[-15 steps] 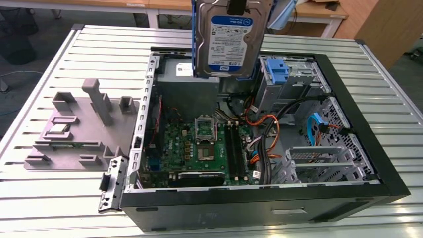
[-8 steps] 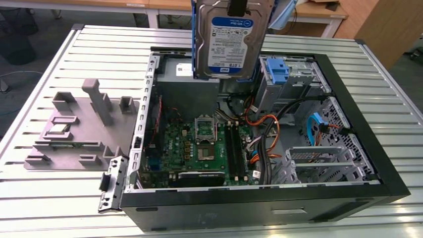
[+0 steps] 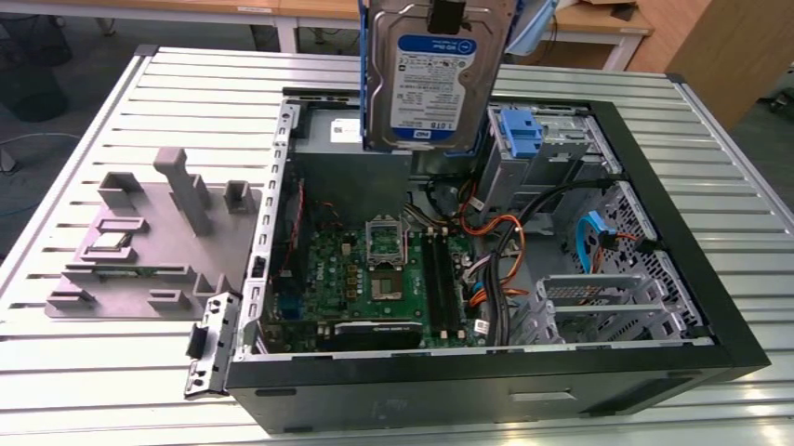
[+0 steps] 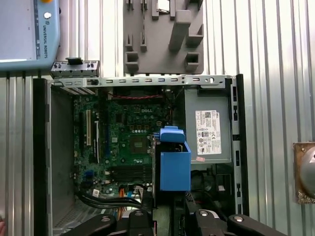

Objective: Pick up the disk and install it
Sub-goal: 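Pick up the disk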

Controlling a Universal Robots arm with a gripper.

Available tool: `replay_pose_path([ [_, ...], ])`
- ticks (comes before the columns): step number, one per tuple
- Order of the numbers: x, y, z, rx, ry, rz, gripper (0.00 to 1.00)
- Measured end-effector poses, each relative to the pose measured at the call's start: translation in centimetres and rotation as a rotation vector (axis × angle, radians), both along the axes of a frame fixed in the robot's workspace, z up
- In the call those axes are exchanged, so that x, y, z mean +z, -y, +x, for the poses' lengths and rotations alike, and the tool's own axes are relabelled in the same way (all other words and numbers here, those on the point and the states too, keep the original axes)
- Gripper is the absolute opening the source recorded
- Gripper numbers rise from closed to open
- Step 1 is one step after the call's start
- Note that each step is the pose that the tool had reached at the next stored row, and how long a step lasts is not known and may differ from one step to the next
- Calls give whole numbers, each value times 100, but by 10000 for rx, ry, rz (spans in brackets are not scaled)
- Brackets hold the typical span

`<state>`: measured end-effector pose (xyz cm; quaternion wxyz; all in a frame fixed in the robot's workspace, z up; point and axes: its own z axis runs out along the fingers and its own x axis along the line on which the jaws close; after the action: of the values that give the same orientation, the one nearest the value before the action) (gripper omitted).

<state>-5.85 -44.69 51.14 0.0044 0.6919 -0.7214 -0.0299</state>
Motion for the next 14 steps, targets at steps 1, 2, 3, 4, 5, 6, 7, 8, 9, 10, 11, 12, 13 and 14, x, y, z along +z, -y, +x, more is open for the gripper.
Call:
replay_pose_path([
  [1, 0, 5, 0, 0, 0, 0, 35],
  [2, 0, 10, 0, 0, 0, -1, 35],
  [3, 0, 15, 0, 0, 0, 0, 35],
  [4, 0, 20, 0, 0, 0, -1, 35],
  [5, 0, 26, 0, 0, 0, -1, 35],
  [6, 0, 31, 0, 0, 0, -1, 35],
  [7, 0, 37, 0, 0, 0, -2, 35],
  [8, 0, 42, 0, 0, 0, -2, 35],
  [9, 0, 47, 0, 0, 0, -2, 35],
  [10, 0, 52, 0, 0, 0, -2, 35],
  [11, 0, 58, 0, 0, 0, -2, 35],
  [12, 0, 62, 0, 0, 0, -2, 35],
  [13, 0, 67, 0, 0, 0, -2, 35],
  [14, 0, 72, 0, 0, 0, -2, 35],
])
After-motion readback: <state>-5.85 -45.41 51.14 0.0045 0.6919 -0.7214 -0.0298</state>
